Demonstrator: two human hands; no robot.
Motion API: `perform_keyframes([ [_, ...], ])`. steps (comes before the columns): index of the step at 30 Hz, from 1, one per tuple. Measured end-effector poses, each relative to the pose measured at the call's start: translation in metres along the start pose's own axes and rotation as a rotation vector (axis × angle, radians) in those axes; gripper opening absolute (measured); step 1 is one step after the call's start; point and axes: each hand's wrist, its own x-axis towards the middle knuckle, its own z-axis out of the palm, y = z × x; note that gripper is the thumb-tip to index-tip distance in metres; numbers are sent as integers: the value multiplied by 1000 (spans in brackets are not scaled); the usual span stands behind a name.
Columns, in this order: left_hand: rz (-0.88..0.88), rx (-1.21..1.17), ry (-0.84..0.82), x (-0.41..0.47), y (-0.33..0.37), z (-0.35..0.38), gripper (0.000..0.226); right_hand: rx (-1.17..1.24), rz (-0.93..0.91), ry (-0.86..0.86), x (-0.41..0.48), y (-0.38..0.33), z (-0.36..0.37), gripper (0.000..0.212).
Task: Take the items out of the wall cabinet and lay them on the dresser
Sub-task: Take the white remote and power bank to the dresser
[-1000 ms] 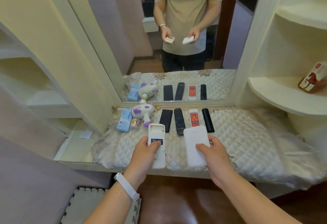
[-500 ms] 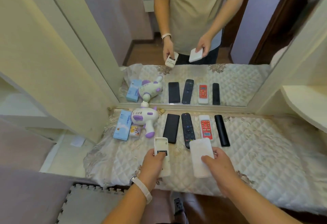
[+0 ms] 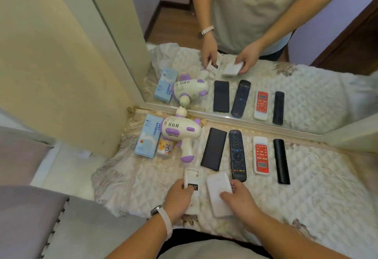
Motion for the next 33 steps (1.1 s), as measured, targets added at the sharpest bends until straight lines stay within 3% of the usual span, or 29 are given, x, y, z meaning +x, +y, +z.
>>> perform_keyframes([
  [6,77,83,52,-2,-14,-1,14,-142,-17,-38,12,5,11,20],
  [15,135,206,216,-12,-24,1,36,-610,-163,-116,23,13,-3,39],
  [19,155,326,240,-17,-23,1,41,-942,-247,-110,24,9,-10,39],
  [22,157,361,278,-26,-20,5,41,-1056,-316,-123,20,8,-18,38],
  [28,170,466,420,-62,-9,18,43,-1087,-559,-67,-3,-4,-40,45],
  [33,275,587,567,-105,-2,24,46,-1114,-907,-107,-11,-17,-47,44],
])
